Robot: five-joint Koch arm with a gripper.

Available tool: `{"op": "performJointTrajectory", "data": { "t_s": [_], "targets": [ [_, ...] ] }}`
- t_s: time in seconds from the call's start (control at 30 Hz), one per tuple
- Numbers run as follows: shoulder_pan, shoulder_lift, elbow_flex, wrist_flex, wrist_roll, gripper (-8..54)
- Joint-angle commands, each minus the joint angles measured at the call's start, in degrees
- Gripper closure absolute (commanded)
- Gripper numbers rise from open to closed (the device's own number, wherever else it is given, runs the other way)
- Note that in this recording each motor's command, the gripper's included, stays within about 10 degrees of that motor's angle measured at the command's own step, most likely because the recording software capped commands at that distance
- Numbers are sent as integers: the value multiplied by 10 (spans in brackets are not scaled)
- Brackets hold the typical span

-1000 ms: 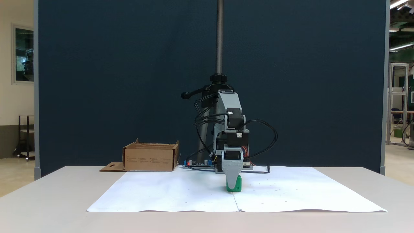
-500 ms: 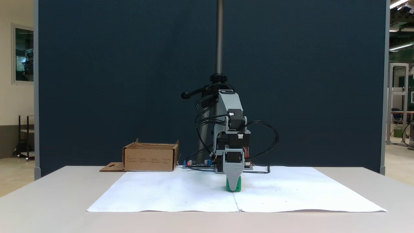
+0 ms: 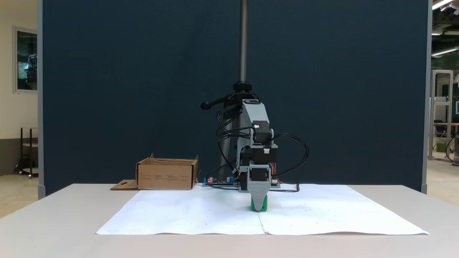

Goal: Grasp a green dice and put it in the bin.

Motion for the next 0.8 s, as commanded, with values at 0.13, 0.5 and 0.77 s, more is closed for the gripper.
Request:
{"op": "performJointTrajectory", "data": {
  "t_s": [0.13, 0.5, 0.77],
  "targets": [
    [14, 13, -15, -60, 38, 333],
    [203, 142, -16, -231, 34, 333],
    [357, 263, -16, -243, 27, 333]
  ]
}}
